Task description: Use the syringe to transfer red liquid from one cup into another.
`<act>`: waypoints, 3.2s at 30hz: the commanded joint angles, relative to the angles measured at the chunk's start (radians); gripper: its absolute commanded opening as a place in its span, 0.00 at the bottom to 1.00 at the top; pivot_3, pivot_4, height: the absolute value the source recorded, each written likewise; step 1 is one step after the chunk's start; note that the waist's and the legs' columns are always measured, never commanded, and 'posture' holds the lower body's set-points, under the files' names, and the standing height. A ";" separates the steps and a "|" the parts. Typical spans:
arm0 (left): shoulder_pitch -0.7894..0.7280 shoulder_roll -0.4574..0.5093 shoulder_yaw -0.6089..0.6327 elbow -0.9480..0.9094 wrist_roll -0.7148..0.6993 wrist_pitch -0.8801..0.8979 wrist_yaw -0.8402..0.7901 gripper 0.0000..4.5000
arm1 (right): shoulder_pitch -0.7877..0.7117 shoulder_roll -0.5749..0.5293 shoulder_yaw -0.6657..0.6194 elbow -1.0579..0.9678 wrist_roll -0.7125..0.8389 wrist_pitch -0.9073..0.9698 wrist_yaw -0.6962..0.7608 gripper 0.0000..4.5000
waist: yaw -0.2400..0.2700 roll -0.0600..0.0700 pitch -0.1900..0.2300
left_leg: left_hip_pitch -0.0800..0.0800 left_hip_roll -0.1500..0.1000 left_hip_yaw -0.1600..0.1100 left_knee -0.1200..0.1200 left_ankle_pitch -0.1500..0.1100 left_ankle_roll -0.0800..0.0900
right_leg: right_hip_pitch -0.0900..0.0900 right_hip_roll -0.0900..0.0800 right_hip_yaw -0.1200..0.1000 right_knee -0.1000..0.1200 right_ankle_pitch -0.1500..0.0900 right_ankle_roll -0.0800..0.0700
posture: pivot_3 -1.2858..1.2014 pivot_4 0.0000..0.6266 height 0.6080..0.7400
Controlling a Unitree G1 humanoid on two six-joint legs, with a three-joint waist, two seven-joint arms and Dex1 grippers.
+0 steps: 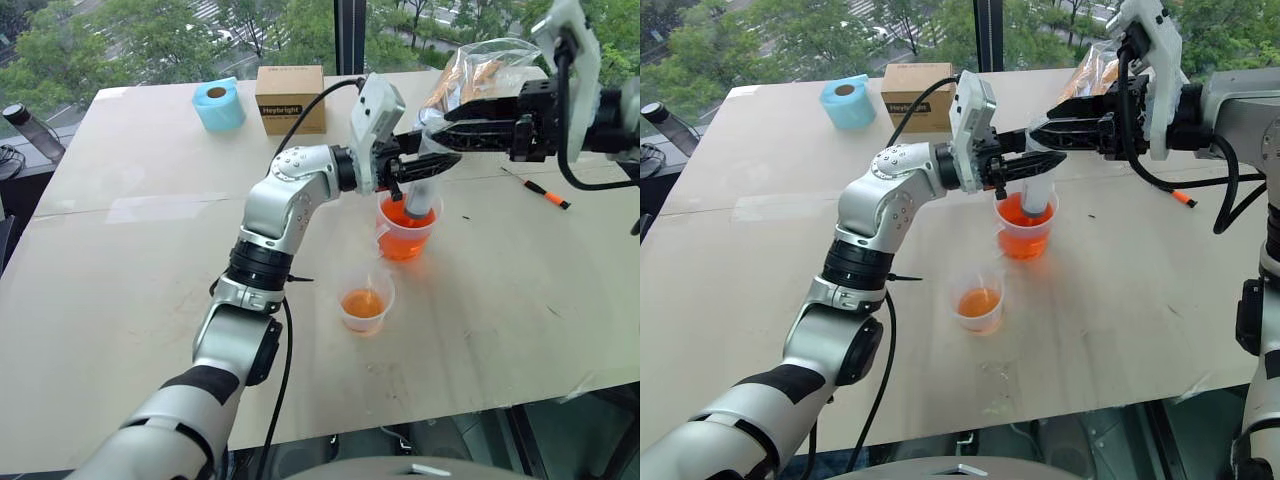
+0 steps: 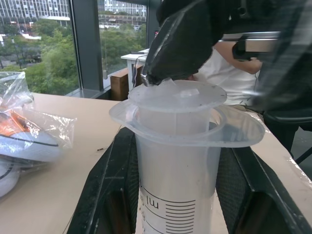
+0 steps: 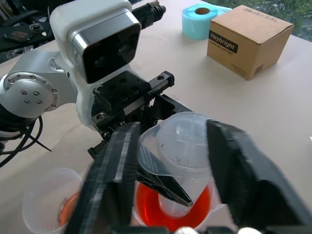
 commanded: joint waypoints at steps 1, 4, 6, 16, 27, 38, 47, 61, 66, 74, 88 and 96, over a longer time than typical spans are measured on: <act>-0.027 -0.011 0.009 -0.032 -0.008 -0.039 -0.002 0.33 | -0.018 -0.009 0.005 -0.020 -0.018 -0.009 0.013 0.52 | 0.000 0.000 0.000 | 0.000 0.000 0.000 0.000 0.000 0.000 | 0.000 0.000 0.000 0.000 0.000 0.000 | 0.52 0.24 1.00; -0.024 -0.014 0.008 -0.038 -0.007 -0.038 -0.002 0.33 | -0.017 -0.010 0.005 -0.019 -0.026 -0.008 0.018 0.52 | 0.000 0.000 0.000 | 0.000 0.000 0.000 0.000 0.000 0.000 | 0.000 0.000 0.000 0.000 0.000 0.000 | 0.52 0.24 1.00; -0.023 -0.016 0.006 -0.037 -0.005 -0.039 -0.002 0.33 | -0.015 -0.011 0.008 -0.021 -0.033 -0.007 0.026 0.52 | 0.000 0.000 0.000 | 0.000 0.000 0.000 0.000 0.000 0.000 | 0.000 0.000 0.000 0.000 0.000 0.000 | 0.52 0.24 1.00; -0.024 -0.022 0.008 -0.035 -0.002 -0.044 -0.001 0.33 | -0.007 -0.021 0.029 -0.022 -0.078 -0.008 0.044 0.52 | 0.000 0.000 0.000 | 0.000 0.000 0.000 0.000 0.000 0.000 | 0.000 0.000 0.000 0.000 0.000 0.000 | 0.52 0.24 1.00; -0.021 -0.019 0.004 -0.033 -0.001 -0.051 -0.007 0.33 | -0.017 -0.007 0.027 -0.025 -0.090 -0.004 0.056 1.00 | 0.000 0.000 0.000 | 0.000 0.000 0.000 0.000 0.000 0.000 | 0.000 0.000 0.000 0.000 0.000 0.000 | 0.52 0.24 1.00; -0.013 -0.026 -0.004 -0.028 0.000 -0.055 -0.016 0.33 | -0.030 -0.003 -0.045 -0.023 -0.039 0.042 0.061 0.70 | 0.000 0.000 0.000 | 0.000 0.000 0.000 0.000 0.000 0.000 | 0.000 0.000 0.000 0.000 0.000 0.000 | 0.52 0.24 1.00; -0.011 -0.030 -0.005 -0.023 -0.002 -0.058 -0.020 0.33 | -0.038 0.004 -0.064 -0.016 -0.041 0.051 0.048 0.64 | -0.001 0.000 0.000 | 0.000 0.000 0.000 0.000 0.000 0.000 | 0.000 0.000 0.000 0.000 0.000 0.000 | 0.52 0.24 1.00; 0.000 -0.031 -0.005 -0.021 0.002 -0.060 -0.020 0.33 | -0.031 -0.028 -0.043 -0.016 -0.053 0.006 0.089 0.97 | -0.001 0.000 0.000 | 0.000 0.000 0.000 0.000 0.000 0.000 | 0.000 0.000 0.000 0.000 0.000 0.000 | 0.52 0.24 1.00; 0.004 -0.027 -0.005 -0.022 0.004 -0.059 -0.020 0.33 | -0.040 -0.030 -0.047 -0.010 -0.047 0.008 0.099 0.97 | 0.000 0.000 0.000 | 0.000 0.000 0.000 0.000 0.000 0.000 | 0.000 0.000 0.000 0.000 0.000 0.000 | 0.52 0.24 1.00; 0.003 -0.027 -0.008 -0.019 0.008 -0.061 -0.024 0.33 | -0.031 -0.027 -0.045 -0.018 -0.039 0.012 0.096 0.60 | 0.000 0.000 0.000 | 0.000 0.000 0.000 0.000 0.000 0.000 | 0.000 0.000 0.000 0.000 0.000 0.000 | 0.52 0.24 1.00; -0.001 -0.030 -0.006 -0.010 0.012 -0.067 -0.019 0.33 | -0.007 -0.049 -0.006 -0.031 -0.068 -0.014 0.117 0.60 | 0.000 0.000 0.000 | 0.000 0.000 0.000 0.000 0.000 0.000 | 0.000 0.000 0.000 0.000 0.000 0.000 | 0.52 0.24 1.00; 0.009 -0.024 -0.007 -0.017 0.015 -0.069 -0.019 0.33 | 0.002 -0.036 0.015 -0.028 -0.080 -0.016 0.121 0.60 | 0.000 0.000 0.000 | 0.000 0.000 0.000 0.000 0.000 0.000 | 0.000 0.000 0.000 0.000 0.000 0.000 | 0.52 0.24 1.00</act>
